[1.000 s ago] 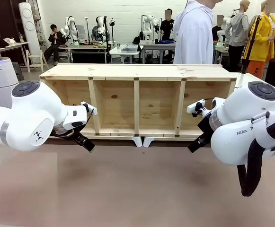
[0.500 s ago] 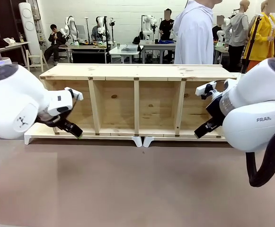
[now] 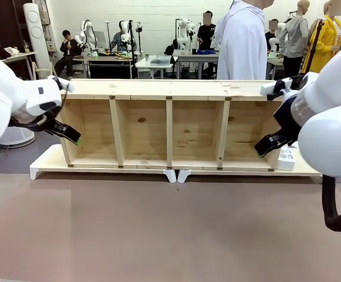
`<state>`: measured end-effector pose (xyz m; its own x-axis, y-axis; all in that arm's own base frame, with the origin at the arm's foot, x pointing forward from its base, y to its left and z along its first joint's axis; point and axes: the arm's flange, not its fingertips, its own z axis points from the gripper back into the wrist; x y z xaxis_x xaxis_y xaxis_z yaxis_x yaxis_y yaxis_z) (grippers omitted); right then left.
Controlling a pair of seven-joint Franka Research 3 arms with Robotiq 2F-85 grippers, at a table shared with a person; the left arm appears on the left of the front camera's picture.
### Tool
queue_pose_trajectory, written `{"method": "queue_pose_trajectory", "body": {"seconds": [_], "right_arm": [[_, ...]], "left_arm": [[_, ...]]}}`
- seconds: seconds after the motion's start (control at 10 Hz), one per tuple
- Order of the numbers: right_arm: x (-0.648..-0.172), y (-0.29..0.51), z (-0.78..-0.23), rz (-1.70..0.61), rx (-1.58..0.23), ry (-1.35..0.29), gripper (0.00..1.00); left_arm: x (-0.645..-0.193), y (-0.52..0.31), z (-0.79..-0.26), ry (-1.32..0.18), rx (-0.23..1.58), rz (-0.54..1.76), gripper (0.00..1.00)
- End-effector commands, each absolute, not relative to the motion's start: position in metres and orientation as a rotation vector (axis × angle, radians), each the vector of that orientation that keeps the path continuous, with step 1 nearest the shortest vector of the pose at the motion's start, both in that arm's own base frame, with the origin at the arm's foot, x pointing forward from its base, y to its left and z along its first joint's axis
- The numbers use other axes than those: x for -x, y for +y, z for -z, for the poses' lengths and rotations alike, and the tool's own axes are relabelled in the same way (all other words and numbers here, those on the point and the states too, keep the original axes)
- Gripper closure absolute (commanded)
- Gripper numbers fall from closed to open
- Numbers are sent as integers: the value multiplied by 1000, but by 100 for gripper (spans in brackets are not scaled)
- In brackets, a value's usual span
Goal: Perform cable management.
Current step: When the cord part of the Power Cable appears at the lower middle area of the table and stops, grasp the cord part of the Power Cable.
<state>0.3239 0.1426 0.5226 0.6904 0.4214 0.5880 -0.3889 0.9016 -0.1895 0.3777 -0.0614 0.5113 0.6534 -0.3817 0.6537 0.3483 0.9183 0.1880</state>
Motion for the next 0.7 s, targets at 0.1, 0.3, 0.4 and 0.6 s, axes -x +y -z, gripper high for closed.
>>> {"method": "queue_pose_trajectory", "body": {"seconds": [0.1, 0.3, 0.4, 0.6], "right_arm": [[-205, 76, -448, -360, 65, -706, 0], [-182, 59, -439, -320, 32, -711, 0], [-176, 54, -434, -306, 26, -703, 0], [-173, 52, -431, -303, 17, -698, 0]], "left_arm": [[-268, -34, -455, -779, -72, 379, 0], [-254, -22, -449, -758, -39, 371, 0], [-246, -14, -447, -746, -36, 335, 0], [-228, 2, -442, -744, -39, 260, 0]]}}
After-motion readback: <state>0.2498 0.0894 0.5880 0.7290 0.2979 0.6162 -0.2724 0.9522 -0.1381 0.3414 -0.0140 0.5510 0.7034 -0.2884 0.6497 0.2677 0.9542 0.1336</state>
